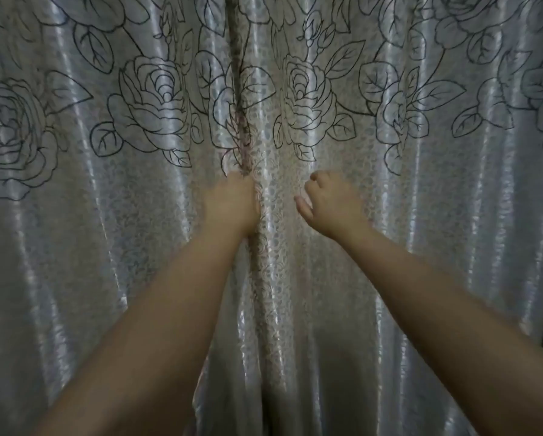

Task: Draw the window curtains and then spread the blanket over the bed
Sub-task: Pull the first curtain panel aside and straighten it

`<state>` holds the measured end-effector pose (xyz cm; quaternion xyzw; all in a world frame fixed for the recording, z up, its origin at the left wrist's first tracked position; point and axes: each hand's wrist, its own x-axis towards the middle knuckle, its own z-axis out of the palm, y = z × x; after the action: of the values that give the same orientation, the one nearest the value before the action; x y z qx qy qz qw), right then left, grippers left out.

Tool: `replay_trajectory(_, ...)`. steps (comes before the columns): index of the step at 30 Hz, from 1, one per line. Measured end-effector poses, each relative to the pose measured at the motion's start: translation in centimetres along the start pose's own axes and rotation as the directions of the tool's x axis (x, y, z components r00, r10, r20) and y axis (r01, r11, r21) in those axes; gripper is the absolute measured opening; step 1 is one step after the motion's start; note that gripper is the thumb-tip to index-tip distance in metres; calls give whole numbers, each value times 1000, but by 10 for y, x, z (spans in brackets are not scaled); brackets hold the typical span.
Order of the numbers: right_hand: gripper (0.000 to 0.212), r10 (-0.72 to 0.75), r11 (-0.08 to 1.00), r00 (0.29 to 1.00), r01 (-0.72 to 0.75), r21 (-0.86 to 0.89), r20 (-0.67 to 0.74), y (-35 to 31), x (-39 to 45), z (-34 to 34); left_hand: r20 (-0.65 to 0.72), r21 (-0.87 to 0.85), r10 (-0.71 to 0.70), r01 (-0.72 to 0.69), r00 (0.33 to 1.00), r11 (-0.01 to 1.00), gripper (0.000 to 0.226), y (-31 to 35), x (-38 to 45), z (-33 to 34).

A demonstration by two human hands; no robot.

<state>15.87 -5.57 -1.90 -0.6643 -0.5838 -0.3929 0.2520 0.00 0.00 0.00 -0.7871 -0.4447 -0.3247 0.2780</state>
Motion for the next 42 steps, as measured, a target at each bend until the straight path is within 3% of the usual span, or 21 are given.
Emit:
replay_trajectory(4,43,24,995,996,-32,96,89,-27,-4,32,275,34,-34,26,961,999,27,-2,-9,25)
replay_trajectory(10,64,272,888,922,-351,297,276,-56,-15,88,408,-21,-70,86,910,996,35,-27,-32,68)
replay_trajectory(14,36,406,800,874,-481,358,266,-66,-19,114,481,-162,-103,203,871,966,29,-37,-39,96)
replay_trajectory(17,33,414,823,884,-465,326,217,-52,-24,123,445,-328,-113,279,888,902,25,-30,-36,113)
replay_trajectory(20,33,378,899,917,-396,188,127,-20,-32,125,388,-464,-113,300,915,834,20,-8,-26,125)
replay_trajectory(24,18,346,937,938,-346,-52,-3,38,-40,120,256,-710,-137,282,957,645,15,49,1,135)
replay_trajectory(28,20,359,922,933,-360,-143,-32,99,-44,119,271,-782,-237,357,933,511,55,115,36,145)
replay_trajectory(31,31,349,933,926,-358,-37,-146,155,-51,130,295,-813,-332,418,896,406,71,157,70,155)
replay_trajectory(33,44,391,920,890,-375,111,-235,195,-54,134,269,-898,-234,331,934,289,70,189,94,166)
replay_trajectory(35,24,511,844,824,-429,320,-243,230,-54,134,287,-955,-117,294,951,44,70,222,111,170)
replay_trajectory(37,14,608,726,781,-473,499,-144,263,-55,133,298,-952,-58,293,953,-85,61,258,124,173)
replay_trajectory(39,13,623,738,771,-524,425,-130,293,-56,129,292,-953,-50,287,955,-93,49,292,134,172)
replay_trajectory(42,14,550,831,828,-529,175,-106,334,-65,121,228,-968,-46,231,973,93,46,341,147,174)
